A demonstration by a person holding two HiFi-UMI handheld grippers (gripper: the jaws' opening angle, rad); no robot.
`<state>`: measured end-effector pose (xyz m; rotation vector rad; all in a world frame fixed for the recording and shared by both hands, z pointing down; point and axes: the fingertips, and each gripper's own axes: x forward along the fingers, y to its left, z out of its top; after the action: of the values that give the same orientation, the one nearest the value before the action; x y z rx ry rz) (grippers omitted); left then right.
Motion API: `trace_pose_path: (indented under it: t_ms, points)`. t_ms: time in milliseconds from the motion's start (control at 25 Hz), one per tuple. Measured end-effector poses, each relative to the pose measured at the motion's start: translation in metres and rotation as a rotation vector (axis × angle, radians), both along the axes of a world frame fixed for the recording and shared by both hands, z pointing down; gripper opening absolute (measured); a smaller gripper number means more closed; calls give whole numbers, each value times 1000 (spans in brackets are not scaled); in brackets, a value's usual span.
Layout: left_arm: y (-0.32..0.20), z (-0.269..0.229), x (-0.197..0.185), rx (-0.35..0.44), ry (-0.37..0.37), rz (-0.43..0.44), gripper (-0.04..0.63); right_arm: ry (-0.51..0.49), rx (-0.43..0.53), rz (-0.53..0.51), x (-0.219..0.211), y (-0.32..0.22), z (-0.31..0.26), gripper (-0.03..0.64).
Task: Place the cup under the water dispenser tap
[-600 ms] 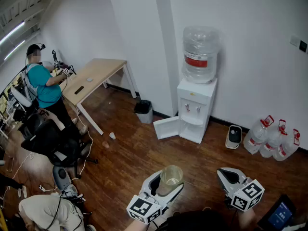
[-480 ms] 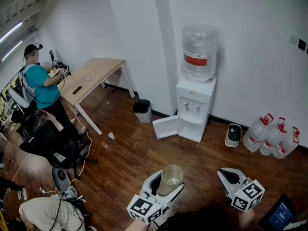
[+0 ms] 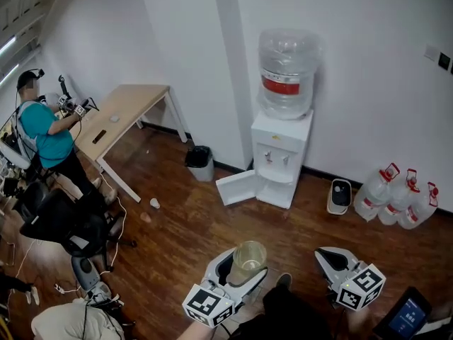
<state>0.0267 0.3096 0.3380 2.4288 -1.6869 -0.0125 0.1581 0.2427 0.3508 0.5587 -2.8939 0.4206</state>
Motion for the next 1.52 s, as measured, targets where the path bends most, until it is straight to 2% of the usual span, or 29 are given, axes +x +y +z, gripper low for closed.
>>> trace_pose_path:
  t_ms: [200,560,720,1080,1280,1520]
  points:
    - [-52,-3,-12,-23,-25,0,356,-36,-17,20,-14,-61,-3,2]
    - [-164,4,-32,-49,-35,35,356,-38,-48,11,-28,-159,3,7]
    - [-206,9,-38,-45,-37,51,356,-11,-23,-6,-36,-194,6,8]
    - [-274,16,-54,-56,-23,138,356,3,-39,64,-55,-253,10,9]
    - [-312,20,-80,-57,-34,182,356,15,-30,98,-80,-281,8,10]
    - [-359,51,-113,-111,-28,238,356,31,-44,148,-113,-322,14,18]
